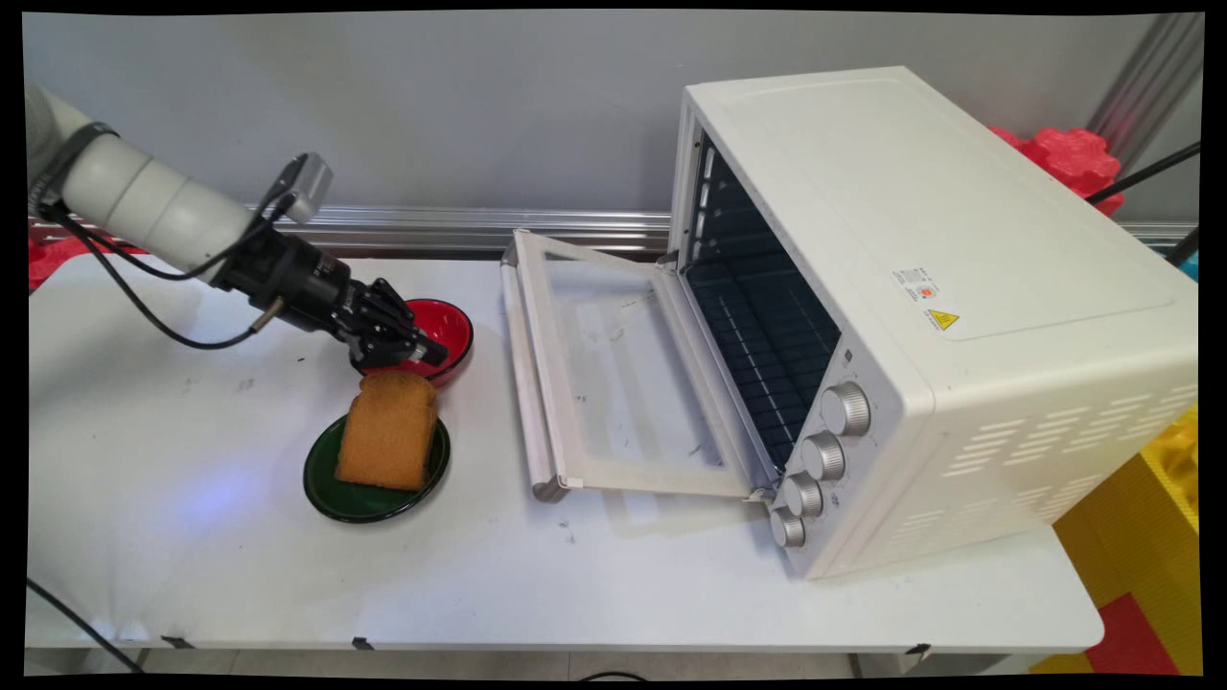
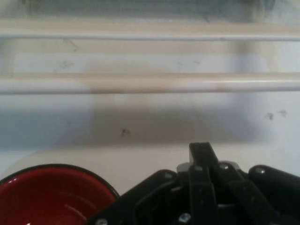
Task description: Close the oven
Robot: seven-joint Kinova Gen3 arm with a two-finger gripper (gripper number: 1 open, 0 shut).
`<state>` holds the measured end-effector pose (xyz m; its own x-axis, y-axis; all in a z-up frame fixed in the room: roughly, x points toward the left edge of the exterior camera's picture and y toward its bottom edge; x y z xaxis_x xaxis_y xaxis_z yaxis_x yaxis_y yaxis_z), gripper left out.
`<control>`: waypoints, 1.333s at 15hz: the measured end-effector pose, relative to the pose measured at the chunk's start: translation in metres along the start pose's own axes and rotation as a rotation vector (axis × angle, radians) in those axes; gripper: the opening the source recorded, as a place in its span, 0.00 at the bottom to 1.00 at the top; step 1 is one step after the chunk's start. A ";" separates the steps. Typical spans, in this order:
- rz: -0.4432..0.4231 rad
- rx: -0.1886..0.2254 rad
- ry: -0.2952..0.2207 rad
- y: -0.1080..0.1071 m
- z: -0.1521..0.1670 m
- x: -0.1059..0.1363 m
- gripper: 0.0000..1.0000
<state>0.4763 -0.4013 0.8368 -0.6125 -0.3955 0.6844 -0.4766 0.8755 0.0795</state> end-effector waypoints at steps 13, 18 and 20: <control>0.023 -0.003 0.037 -0.001 0.088 -0.012 0.00; 0.026 -0.004 0.064 -0.001 0.104 -0.004 0.00; 0.027 -0.004 0.077 -0.001 0.106 0.002 0.00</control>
<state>0.4086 -0.4329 0.7616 -0.5746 -0.3498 0.7399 -0.4583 0.8866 0.0632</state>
